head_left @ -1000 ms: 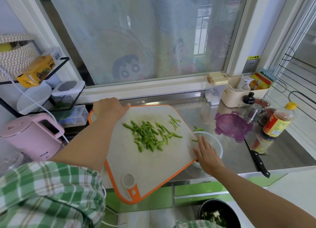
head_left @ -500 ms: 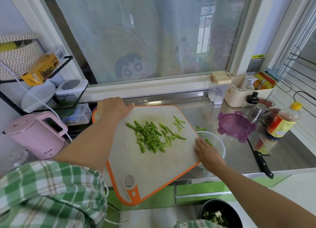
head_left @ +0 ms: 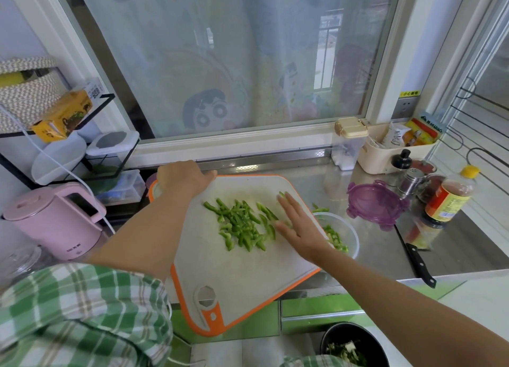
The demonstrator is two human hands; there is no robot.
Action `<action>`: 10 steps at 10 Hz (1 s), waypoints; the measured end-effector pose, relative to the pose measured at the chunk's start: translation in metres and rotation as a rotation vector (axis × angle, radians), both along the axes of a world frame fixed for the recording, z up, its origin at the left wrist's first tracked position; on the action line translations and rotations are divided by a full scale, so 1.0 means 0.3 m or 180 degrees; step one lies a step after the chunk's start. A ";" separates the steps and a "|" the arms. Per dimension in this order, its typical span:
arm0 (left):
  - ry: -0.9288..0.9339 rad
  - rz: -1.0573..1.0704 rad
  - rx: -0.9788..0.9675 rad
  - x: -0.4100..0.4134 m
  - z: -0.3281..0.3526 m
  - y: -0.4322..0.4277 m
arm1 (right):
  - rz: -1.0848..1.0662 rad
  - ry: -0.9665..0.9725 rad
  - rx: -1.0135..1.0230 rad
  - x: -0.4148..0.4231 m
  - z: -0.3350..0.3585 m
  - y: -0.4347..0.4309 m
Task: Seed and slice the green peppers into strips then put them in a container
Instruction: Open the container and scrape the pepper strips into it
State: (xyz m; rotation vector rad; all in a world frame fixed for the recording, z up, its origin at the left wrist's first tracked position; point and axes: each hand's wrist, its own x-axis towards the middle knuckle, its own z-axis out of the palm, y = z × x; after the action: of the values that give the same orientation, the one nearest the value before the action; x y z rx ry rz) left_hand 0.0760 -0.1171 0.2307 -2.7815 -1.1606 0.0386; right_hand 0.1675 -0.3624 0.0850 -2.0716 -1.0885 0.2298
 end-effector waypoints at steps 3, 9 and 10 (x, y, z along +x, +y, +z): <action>0.0061 -0.0071 -0.0012 0.024 -0.017 0.000 | 0.0984 -0.0738 0.0613 -0.169 0.146 0.199; 0.0122 -0.0106 -0.0065 0.036 -0.033 -0.001 | 0.0211 -0.1064 0.0603 -0.043 -0.022 0.091; 0.0123 -0.0116 -0.0061 0.035 -0.038 0.003 | 0.0109 -0.1069 0.0501 -0.019 -0.044 0.056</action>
State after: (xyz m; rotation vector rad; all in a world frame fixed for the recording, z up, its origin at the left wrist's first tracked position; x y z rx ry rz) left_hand 0.0864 -0.1160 0.2194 -2.8045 -1.1064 0.0998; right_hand 0.1619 -0.3456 0.0720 -1.9939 -1.2965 -0.1899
